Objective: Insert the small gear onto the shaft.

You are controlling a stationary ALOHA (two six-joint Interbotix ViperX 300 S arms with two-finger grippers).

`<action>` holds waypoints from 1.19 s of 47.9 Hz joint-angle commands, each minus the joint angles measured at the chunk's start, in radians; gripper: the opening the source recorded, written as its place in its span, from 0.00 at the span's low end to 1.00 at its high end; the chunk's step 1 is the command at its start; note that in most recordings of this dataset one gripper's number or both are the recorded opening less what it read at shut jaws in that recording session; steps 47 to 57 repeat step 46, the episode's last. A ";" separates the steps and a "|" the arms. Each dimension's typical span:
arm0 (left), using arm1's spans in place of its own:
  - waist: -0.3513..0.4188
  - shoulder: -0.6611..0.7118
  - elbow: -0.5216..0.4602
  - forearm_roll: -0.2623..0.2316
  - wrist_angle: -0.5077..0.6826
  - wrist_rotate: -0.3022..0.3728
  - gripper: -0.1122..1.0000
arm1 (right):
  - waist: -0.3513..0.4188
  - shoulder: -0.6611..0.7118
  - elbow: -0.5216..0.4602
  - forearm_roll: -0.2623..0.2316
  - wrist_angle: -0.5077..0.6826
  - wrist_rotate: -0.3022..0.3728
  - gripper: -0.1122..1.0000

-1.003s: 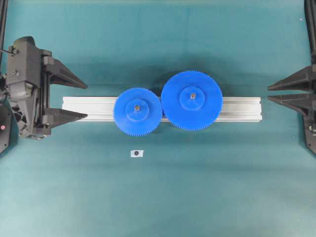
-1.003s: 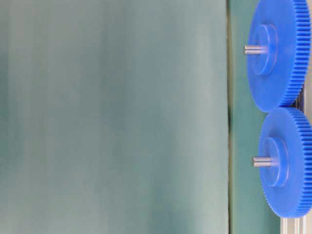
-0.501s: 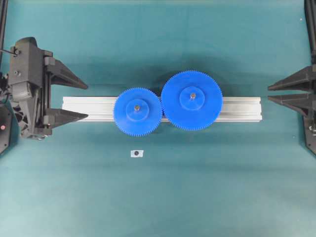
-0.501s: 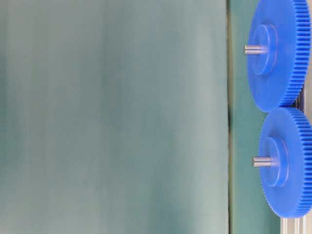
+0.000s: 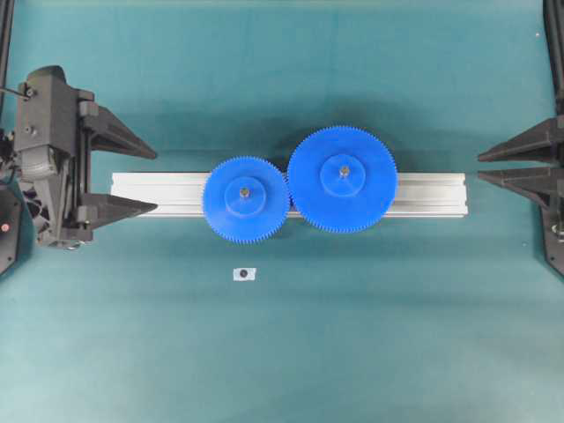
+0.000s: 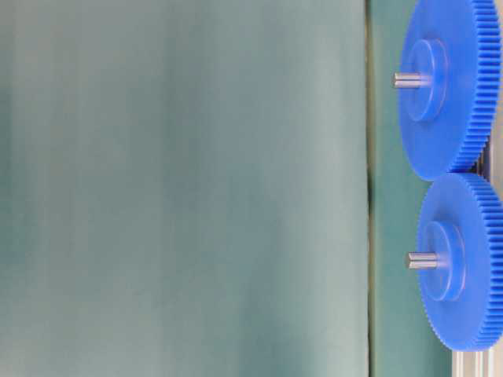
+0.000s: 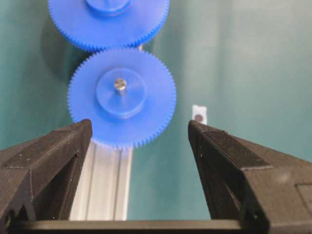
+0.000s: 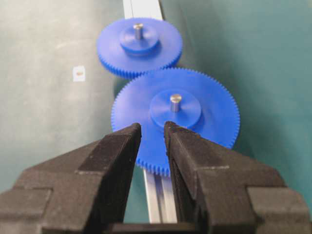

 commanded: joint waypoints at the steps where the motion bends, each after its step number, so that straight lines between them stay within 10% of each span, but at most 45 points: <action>1: -0.003 -0.003 -0.028 0.003 0.009 -0.002 0.81 | 0.000 0.009 -0.009 0.002 -0.005 0.006 0.45; 57: -0.005 -0.006 -0.034 0.003 0.043 0.000 0.81 | 0.002 0.011 -0.015 0.000 -0.011 0.006 0.45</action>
